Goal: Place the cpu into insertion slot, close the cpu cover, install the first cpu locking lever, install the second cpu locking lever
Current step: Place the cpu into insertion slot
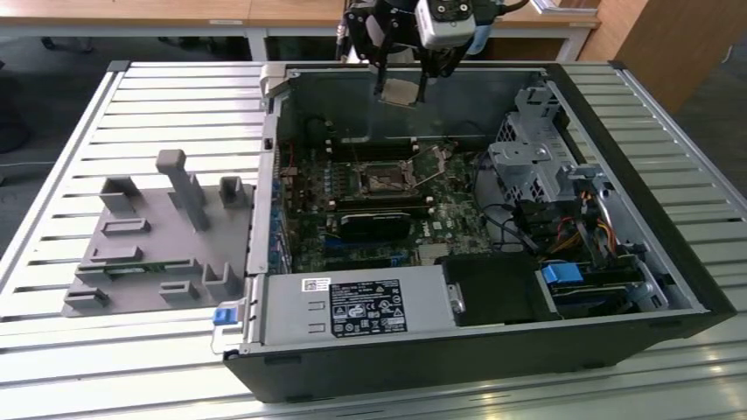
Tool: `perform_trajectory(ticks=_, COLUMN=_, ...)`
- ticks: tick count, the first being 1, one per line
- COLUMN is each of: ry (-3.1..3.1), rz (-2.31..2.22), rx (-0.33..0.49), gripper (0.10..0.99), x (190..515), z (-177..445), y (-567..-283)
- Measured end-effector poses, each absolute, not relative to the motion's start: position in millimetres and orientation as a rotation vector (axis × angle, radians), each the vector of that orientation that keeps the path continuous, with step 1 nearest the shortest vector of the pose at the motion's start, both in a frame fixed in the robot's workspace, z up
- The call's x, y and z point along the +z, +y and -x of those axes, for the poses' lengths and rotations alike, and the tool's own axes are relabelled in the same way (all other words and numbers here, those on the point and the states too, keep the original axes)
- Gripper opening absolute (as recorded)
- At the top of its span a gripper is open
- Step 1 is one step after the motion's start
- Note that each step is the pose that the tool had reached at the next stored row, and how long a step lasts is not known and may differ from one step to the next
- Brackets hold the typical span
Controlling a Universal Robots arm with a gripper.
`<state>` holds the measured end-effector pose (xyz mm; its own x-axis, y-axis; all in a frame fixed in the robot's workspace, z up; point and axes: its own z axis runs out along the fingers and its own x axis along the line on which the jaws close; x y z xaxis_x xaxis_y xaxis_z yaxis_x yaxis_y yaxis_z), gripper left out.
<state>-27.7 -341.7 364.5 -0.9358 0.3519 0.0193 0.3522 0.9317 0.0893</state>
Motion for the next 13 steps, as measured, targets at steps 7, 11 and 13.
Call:
perform_trajectory(ticks=7, ry=-3.080, rz=0.590, rx=-0.144, gripper=0.541, x=364.4, z=27.7, y=-341.7)
perform_trajectory(ticks=11, ry=-3.078, rz=0.605, rx=-0.144, gripper=0.541, x=364.4, z=27.7, y=-341.7)
perform_trajectory(ticks=13, ry=-3.076, rz=0.613, rx=-0.144, gripper=0.541, x=364.4, z=27.6, y=-341.7)
